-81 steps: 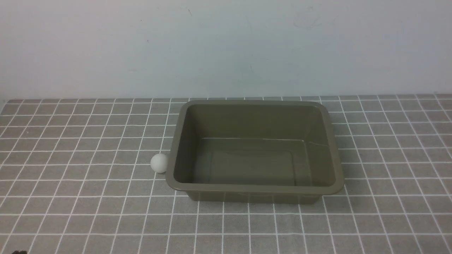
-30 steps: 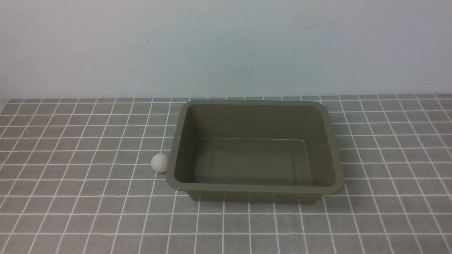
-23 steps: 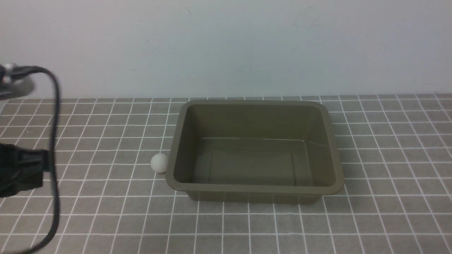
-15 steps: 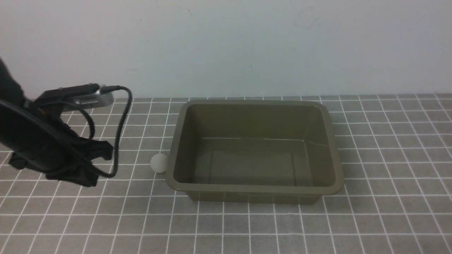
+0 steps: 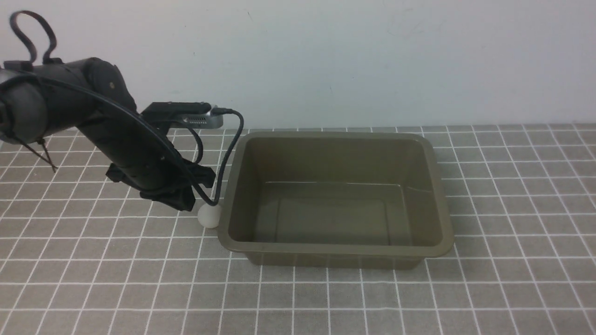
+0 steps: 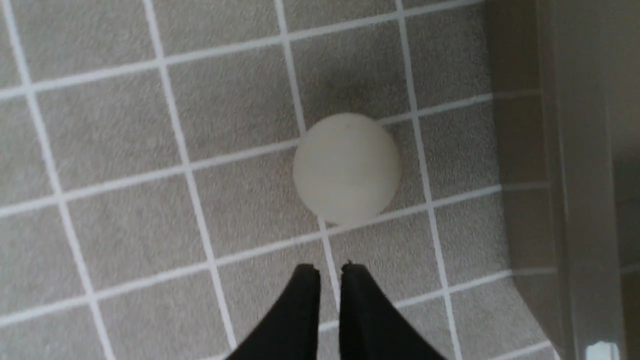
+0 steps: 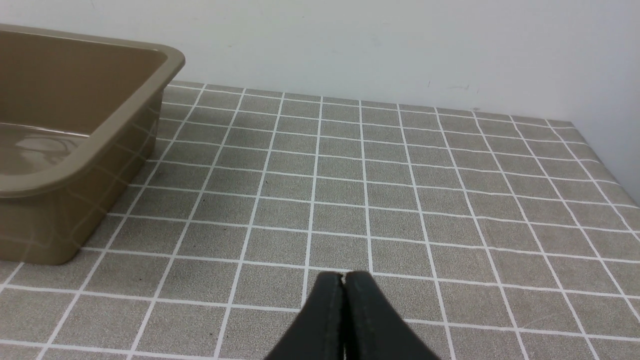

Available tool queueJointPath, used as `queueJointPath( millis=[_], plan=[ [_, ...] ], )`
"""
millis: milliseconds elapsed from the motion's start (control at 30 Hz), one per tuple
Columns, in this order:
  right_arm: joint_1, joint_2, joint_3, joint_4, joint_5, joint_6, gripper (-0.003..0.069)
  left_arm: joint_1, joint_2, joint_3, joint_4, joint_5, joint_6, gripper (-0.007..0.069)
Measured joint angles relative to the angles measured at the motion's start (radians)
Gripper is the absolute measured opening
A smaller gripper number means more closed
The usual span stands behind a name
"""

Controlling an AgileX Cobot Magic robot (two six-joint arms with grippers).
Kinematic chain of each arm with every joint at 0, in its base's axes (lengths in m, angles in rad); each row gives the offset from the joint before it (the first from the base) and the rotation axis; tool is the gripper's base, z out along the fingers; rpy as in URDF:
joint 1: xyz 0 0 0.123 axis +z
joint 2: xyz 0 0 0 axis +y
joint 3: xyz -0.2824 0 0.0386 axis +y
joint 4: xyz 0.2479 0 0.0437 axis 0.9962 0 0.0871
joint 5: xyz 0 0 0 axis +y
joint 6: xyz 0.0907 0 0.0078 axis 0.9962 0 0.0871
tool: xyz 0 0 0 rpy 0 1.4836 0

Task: Put the table tennis balls into the box on the grey coffee tablecloth.
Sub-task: 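Reach for and grasp a ping pong ball on the table beside the basket, then drop the ball into the bin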

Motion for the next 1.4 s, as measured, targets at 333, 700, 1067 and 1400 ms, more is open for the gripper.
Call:
queueJointPath(
  millis=[333, 700, 1067, 1400],
  plan=[
    [0.000, 0.000, 0.000, 0.000, 0.000, 0.000, -0.0013, -0.022, 0.074, -0.014, -0.017, -0.116, 0.042, 0.0500],
    [0.000, 0.000, 0.000, 0.000, 0.000, 0.000, -0.0013, -0.022, 0.156, -0.018, -0.035, -0.146, 0.042, 0.0540],
    [0.000, 0.000, 0.000, 0.000, 0.000, 0.000, -0.0013, -0.017, 0.141, -0.068, 0.046, 0.009, 0.008, 0.0352],
    [0.000, 0.000, 0.000, 0.000, 0.000, 0.000, -0.0013, -0.141, -0.036, -0.198, -0.052, 0.099, 0.091, 0.0352]
  ],
)
